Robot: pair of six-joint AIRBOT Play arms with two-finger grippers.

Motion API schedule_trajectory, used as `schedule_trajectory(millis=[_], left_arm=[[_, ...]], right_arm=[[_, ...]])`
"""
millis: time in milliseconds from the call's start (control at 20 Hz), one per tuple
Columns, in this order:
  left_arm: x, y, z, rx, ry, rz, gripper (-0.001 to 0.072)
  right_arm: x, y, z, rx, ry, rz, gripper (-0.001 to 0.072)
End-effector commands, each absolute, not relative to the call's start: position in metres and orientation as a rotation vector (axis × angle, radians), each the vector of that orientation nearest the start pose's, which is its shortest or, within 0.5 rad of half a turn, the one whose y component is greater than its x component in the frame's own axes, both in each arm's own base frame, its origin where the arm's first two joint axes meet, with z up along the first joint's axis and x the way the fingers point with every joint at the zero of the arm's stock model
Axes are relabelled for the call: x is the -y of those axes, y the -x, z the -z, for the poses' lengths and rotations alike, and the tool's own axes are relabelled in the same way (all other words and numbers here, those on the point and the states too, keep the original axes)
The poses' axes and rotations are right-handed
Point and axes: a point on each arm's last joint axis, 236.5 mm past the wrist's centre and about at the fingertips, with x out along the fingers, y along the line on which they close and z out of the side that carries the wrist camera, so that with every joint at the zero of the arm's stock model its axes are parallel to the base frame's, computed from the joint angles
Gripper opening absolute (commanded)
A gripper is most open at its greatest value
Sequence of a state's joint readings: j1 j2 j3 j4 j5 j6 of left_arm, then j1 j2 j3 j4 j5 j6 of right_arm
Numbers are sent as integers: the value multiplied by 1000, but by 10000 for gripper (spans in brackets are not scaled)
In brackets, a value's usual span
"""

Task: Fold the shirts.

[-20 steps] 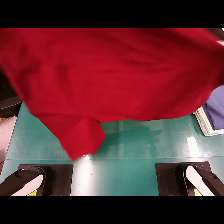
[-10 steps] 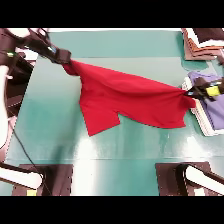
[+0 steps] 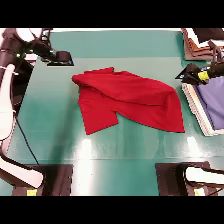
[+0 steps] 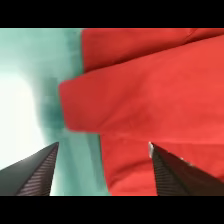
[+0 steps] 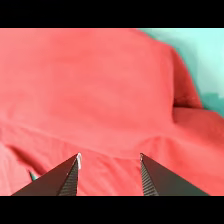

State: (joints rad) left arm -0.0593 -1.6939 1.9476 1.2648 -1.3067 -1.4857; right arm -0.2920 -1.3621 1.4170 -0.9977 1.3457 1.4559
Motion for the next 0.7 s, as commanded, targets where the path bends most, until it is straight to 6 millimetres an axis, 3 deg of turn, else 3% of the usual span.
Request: schedule_trajectory(millis=[0,100,350,500,650], left_arm=[[83,-499,-109,-1128,228,342,659],[89,-482,-80,-1215,290,370,659],[104,-445,17,-1386,436,359,659],[111,-428,51,-1432,451,346,660],[132,-420,69,-1435,426,357,660]], right_arm=[[-6,-404,-115,-1093,-492,-230,429],[-8,-394,-123,-1047,-485,-219,428],[-18,-372,-135,-1006,-474,-227,428],[-19,-371,-145,-975,-466,-226,428],[-20,-370,-145,-975,-465,-228,428]])
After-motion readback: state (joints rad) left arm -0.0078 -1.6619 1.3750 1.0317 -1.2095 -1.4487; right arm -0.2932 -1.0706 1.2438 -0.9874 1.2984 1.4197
